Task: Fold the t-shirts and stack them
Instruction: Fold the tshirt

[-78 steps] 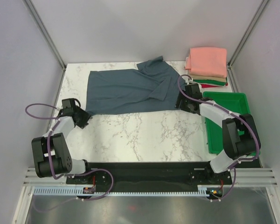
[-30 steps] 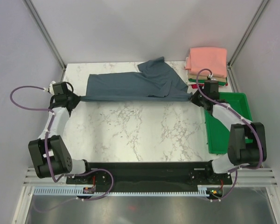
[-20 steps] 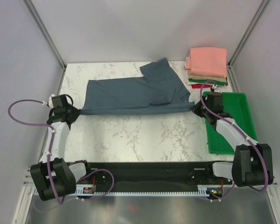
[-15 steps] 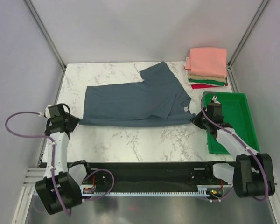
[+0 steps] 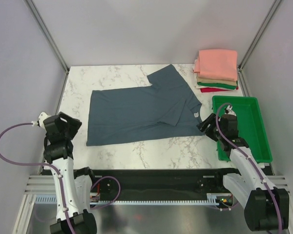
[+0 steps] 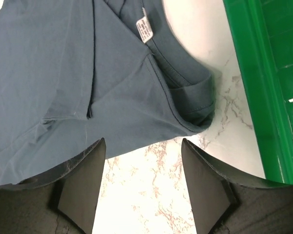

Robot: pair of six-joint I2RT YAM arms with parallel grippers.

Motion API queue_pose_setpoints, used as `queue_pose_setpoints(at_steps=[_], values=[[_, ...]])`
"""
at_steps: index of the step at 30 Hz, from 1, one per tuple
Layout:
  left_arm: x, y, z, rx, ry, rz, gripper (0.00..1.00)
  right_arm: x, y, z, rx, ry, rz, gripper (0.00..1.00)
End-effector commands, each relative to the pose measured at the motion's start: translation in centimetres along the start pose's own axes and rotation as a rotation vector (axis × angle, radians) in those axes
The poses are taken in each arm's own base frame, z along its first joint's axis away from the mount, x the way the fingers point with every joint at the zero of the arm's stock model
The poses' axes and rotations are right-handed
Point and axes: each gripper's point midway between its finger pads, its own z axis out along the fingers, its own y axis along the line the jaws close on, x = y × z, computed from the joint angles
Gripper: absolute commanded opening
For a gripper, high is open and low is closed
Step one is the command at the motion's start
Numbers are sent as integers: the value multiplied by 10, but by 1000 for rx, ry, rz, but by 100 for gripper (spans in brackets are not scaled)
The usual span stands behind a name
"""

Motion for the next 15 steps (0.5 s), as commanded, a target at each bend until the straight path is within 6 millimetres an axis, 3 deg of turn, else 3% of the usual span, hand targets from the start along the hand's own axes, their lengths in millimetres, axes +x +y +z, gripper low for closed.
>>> queue_pose_setpoints(at_steps=[1, 2, 3, 4, 5, 7, 10, 11, 12, 13, 14, 15], values=[[-1, -36, -5, 185, 74, 171, 75, -22, 33, -5, -95, -38, -75, 71], [-1, -44, -8, 219, 103, 199, 75, -19, 36, 1, -92, -10, -92, 71], [9, -46, 0, 227, 178, 244, 74, -26, 49, 3, -111, -22, -119, 70], [16, -54, -2, 277, 234, 258, 74, -19, 60, 6, -126, 5, -173, 70], [17, -58, -4, 291, 266, 271, 73, -23, 72, 14, -124, 15, -197, 70], [22, -57, 1, 295, 294, 322, 73, -25, 91, 23, -123, 17, -271, 70], [33, -48, 8, 244, 288, 337, 73, -55, 121, 48, -105, -9, -313, 71], [38, -50, 7, 266, 306, 339, 73, -73, 139, 63, -105, -26, -338, 71], [39, -55, 6, 292, 304, 336, 73, -83, 146, 70, -97, -39, -345, 71], [41, -58, 5, 313, 311, 334, 72, -85, 143, 93, -57, -28, -357, 71], [42, -58, 5, 313, 313, 335, 72, -111, 169, 98, -92, -83, -380, 71], [41, -57, 6, 310, 310, 338, 72, -121, 179, 109, -102, -104, -394, 71]])
